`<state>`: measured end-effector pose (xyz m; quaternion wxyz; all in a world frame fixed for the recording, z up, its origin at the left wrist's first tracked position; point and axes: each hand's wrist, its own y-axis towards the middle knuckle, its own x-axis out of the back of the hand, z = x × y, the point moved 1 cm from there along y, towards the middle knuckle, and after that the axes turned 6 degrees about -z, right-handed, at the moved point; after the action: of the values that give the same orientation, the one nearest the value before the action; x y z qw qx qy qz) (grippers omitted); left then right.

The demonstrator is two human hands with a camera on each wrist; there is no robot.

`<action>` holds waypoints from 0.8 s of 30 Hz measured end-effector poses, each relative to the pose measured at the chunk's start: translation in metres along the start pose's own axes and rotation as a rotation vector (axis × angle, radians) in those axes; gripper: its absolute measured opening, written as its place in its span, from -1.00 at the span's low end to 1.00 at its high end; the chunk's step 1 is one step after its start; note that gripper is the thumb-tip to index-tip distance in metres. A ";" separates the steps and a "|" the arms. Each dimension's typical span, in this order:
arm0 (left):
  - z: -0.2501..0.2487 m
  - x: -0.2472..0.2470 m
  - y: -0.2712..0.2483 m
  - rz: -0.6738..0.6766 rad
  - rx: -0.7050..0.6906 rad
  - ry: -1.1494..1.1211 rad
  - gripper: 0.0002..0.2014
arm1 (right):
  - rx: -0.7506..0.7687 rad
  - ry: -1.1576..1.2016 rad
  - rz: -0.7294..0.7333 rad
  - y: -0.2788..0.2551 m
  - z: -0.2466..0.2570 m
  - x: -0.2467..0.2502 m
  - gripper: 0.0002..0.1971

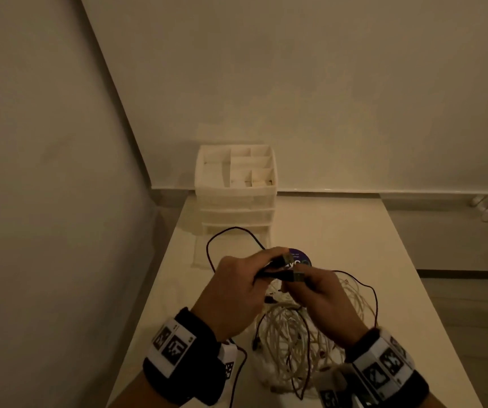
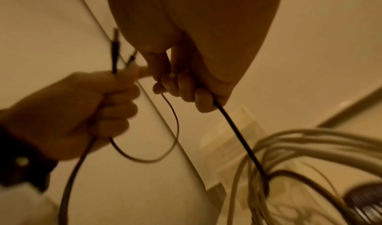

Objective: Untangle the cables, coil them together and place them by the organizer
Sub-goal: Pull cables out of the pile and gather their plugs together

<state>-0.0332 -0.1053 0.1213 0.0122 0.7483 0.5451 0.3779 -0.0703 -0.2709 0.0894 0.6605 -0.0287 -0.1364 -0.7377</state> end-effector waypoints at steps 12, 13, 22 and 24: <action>-0.022 -0.005 0.034 -0.384 -0.032 0.095 -0.84 | 0.093 -0.021 0.076 0.008 0.009 0.015 -0.74; -0.022 -0.003 0.034 -0.410 -0.030 0.097 -0.84 | 0.088 -0.038 0.070 0.005 0.000 0.013 -0.75; -0.021 0.040 0.039 -0.613 -0.027 0.090 -0.87 | 0.038 -0.389 0.038 0.007 -0.056 0.035 -0.88; -0.014 0.035 0.035 -0.580 0.036 0.054 -0.87 | -0.019 -0.333 0.027 0.010 -0.050 0.044 -0.88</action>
<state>-0.0090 -0.0964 0.1654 0.0922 0.5511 0.7429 0.3686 -0.0590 -0.3263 0.0532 0.6383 -0.1585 -0.2365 -0.7152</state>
